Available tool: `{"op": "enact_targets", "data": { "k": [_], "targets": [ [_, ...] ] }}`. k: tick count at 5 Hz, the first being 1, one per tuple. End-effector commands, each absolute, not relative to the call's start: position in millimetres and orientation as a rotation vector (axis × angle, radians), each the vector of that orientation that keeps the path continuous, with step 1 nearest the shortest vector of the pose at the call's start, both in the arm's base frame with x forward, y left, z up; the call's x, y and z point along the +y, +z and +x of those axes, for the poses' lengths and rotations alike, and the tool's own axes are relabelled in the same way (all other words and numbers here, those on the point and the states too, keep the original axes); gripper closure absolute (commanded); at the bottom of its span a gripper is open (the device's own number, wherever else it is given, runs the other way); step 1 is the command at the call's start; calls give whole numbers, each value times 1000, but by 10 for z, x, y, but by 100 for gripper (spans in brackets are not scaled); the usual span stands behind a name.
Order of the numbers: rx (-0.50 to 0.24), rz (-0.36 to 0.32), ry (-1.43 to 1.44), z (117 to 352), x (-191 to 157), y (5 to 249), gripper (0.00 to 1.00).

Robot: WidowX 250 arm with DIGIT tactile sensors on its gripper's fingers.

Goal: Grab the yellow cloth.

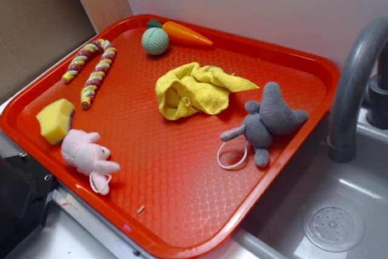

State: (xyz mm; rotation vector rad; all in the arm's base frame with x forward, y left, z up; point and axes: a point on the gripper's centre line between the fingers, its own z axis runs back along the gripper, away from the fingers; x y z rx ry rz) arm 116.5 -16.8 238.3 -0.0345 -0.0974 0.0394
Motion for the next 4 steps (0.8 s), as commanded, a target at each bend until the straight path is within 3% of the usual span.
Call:
{"op": "enact_targets", "data": {
  "k": [1,2,3,4],
  "targets": [
    [-97,-35,39,1165,-168,2383,0],
    [-134,-24,25,1564,-195,2332,0],
    [-166,0,-3,1927,-287,2106,0],
    [-137,-51,-191,2296,-593,1638,0]
  ]
}}
